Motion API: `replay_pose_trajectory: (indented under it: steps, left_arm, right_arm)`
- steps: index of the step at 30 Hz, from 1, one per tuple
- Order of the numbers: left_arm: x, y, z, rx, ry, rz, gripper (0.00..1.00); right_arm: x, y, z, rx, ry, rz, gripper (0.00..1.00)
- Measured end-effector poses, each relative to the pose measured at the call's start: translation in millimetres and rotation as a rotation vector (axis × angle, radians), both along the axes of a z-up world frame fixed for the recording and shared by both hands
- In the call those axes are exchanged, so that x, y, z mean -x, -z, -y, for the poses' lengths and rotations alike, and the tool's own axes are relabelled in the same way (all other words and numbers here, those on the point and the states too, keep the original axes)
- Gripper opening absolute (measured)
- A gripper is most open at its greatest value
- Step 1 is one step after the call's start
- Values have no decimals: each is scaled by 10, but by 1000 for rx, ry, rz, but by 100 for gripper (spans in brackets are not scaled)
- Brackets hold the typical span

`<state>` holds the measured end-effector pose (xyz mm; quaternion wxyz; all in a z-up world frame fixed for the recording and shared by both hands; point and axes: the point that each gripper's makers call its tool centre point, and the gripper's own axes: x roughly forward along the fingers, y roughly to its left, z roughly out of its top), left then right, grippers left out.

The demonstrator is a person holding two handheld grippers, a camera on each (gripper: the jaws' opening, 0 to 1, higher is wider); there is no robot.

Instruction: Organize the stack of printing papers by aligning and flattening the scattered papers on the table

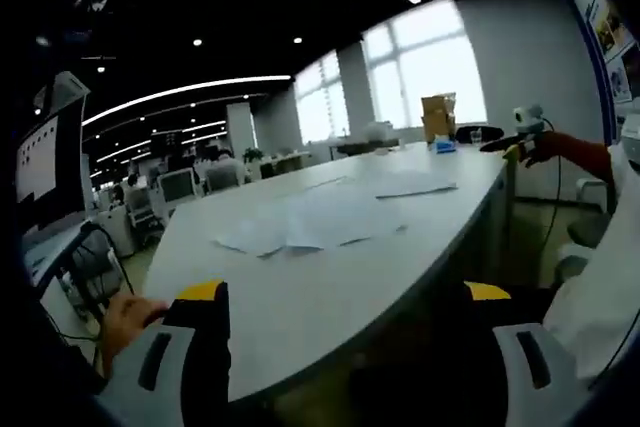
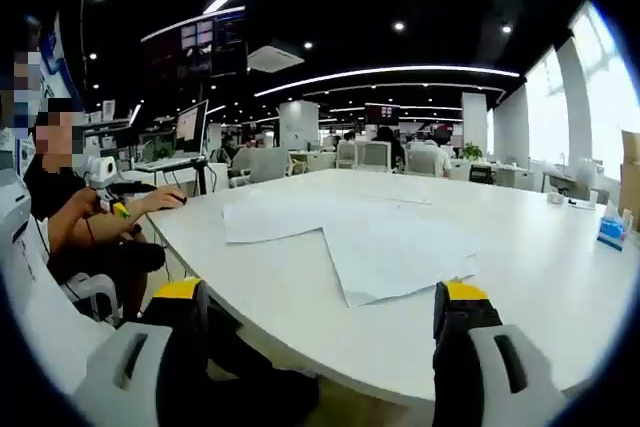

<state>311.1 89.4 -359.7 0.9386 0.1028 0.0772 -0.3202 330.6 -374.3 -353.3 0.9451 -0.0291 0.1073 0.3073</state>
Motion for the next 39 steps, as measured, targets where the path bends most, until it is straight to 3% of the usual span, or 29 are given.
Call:
replay_pose_trajectory:
  steps: [16, 39]
  left_arm:
    - [-34, 49, 78, -2, 14, -11, 97]
    - [-75, 44, -9, -10, -14, -11, 97]
  right_arm:
    - [-17, 34, 26, -6, 4, -12, 89]
    - [-95, 1, -2, -2, -2, -8, 89]
